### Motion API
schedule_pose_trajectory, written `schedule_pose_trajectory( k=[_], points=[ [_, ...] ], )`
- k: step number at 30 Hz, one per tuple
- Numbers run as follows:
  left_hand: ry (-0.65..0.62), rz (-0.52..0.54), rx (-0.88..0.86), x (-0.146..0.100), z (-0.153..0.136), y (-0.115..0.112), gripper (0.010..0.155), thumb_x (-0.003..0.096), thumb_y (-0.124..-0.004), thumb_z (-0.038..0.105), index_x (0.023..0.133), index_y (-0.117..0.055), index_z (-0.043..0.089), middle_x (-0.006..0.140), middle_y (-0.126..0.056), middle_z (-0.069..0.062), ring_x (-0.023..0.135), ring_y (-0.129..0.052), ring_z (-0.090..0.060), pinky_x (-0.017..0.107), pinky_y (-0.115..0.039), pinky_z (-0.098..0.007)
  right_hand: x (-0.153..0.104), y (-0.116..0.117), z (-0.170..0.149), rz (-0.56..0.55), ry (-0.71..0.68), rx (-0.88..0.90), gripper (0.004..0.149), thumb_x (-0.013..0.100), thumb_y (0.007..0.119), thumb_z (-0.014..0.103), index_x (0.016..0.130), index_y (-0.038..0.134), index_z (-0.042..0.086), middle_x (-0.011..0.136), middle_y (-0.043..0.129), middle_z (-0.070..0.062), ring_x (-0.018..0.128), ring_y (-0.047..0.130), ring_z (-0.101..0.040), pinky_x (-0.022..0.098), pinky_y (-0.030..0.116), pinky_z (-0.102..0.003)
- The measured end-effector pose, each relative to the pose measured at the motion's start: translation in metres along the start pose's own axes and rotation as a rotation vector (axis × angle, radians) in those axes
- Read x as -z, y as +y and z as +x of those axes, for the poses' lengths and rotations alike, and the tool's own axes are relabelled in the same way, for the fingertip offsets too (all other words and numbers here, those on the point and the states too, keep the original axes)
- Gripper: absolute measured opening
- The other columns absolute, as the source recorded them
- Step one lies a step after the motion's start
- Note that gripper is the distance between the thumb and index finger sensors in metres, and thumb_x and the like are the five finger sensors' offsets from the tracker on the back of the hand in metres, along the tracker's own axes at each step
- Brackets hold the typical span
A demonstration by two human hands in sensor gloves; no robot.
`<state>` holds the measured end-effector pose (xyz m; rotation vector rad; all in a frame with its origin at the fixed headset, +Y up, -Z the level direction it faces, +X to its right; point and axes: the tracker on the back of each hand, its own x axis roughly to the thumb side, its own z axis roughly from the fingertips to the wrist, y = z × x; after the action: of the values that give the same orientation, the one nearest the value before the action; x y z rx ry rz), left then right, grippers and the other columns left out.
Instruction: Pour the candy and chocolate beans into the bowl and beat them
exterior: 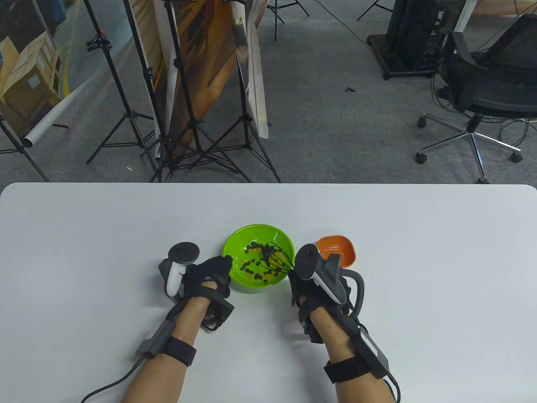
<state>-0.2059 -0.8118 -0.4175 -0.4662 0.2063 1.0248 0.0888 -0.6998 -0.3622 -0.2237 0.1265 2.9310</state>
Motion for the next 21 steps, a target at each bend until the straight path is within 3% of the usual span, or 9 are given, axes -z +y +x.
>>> schedule_pose_trajectory(
  k=[10,21],
  points=[
    [0.007,-0.002,-0.004,0.001,0.0,0.0,0.045,0.0478,-0.065,0.059,0.065,-0.081,0.021,0.047,-0.094,0.008,0.034,-0.106,-0.015,0.02,-0.092,-0.025,0.012,0.022,0.021,-0.013,-0.028,0.069,0.058,0.049,0.071,0.053,0.079,0.088,0.007,0.04,0.099,-0.01,0.007,0.093,-0.02,-0.002,0.087,-0.036],
    [0.01,0.001,-0.006,0.0,0.0,0.0,0.044,0.0479,-0.064,0.059,0.066,-0.081,0.022,0.048,-0.094,0.009,0.034,-0.106,-0.014,0.021,-0.093,-0.025,-0.015,0.017,0.031,0.041,-0.153,0.033,0.057,0.049,0.074,0.054,0.078,0.089,0.007,0.039,0.099,-0.01,0.006,0.093,-0.02,-0.002,0.087,-0.037]
  ],
)
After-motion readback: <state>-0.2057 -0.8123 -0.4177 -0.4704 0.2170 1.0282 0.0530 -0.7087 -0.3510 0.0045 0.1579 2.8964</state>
